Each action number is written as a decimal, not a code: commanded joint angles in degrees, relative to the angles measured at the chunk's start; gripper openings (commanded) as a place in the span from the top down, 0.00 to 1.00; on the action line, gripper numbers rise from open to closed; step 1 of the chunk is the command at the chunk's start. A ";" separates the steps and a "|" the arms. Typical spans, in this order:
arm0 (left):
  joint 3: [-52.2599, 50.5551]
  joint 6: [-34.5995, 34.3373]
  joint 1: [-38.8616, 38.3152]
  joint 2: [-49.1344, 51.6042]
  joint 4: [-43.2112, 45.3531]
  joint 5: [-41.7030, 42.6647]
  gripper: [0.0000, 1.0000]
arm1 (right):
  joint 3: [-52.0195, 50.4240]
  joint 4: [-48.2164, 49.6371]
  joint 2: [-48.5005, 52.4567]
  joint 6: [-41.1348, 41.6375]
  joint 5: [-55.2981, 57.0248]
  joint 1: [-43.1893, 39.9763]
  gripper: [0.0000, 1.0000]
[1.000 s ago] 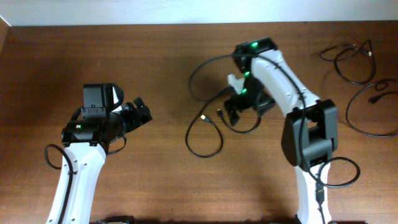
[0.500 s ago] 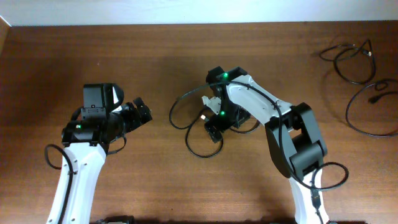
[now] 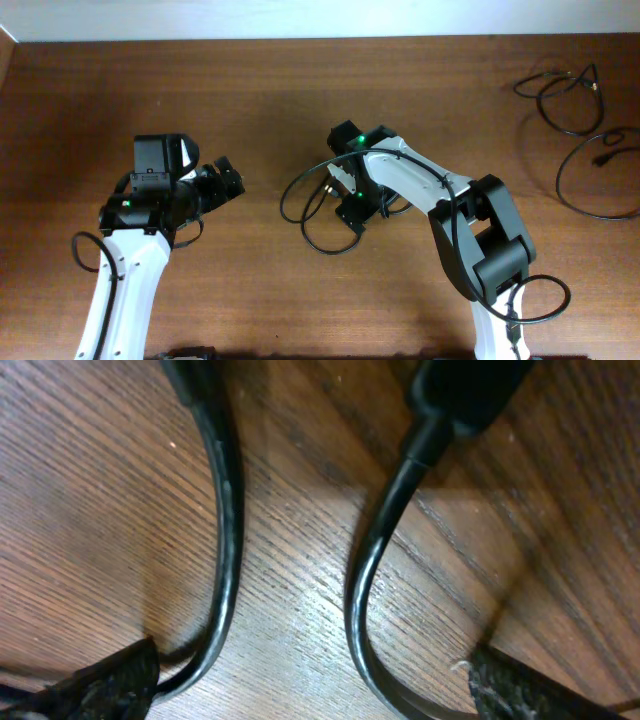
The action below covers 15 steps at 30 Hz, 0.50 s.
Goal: Untangle cables
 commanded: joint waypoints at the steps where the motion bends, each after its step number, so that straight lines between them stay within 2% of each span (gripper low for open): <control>1: 0.22 0.96 -0.02 0.09 -0.04 0.37 0.01 | -3.69 0.76 6.21 0.04 3.06 1.25 0.04; 2: 0.22 0.96 -0.02 0.09 -0.04 0.39 0.01 | -3.69 0.85 6.21 0.07 3.28 1.88 0.05; 3: 0.22 0.96 -0.02 0.09 -0.04 0.39 0.01 | -3.74 1.07 6.21 0.07 3.28 2.36 0.11; 5: 0.22 0.96 -0.02 0.09 -0.04 0.39 0.01 | -3.76 1.95 6.21 0.13 3.26 3.34 0.33; 6: 0.22 0.96 -0.02 0.09 -0.04 0.37 0.01 | -3.76 2.38 6.21 0.20 3.26 3.67 0.46; 7: 0.22 0.96 -0.02 0.09 -0.04 0.37 0.01 | -3.78 2.78 6.21 0.33 3.26 3.82 0.77; 8: 0.22 0.96 -0.02 0.09 -0.04 0.37 0.01 | -3.78 2.91 6.21 0.74 3.32 3.80 0.91; 9: 0.22 0.96 -0.02 0.09 -0.04 0.37 0.01 | -3.78 3.17 6.21 1.46 3.48 3.69 0.96; 10: 0.22 0.96 -0.02 0.09 -0.04 0.37 0.01 | -3.78 3.56 6.21 1.86 3.50 3.69 0.96; 15: 0.22 0.96 -0.02 0.09 -0.04 0.39 0.01 | -3.78 6.19 6.21 13.94 11.19 3.58 0.96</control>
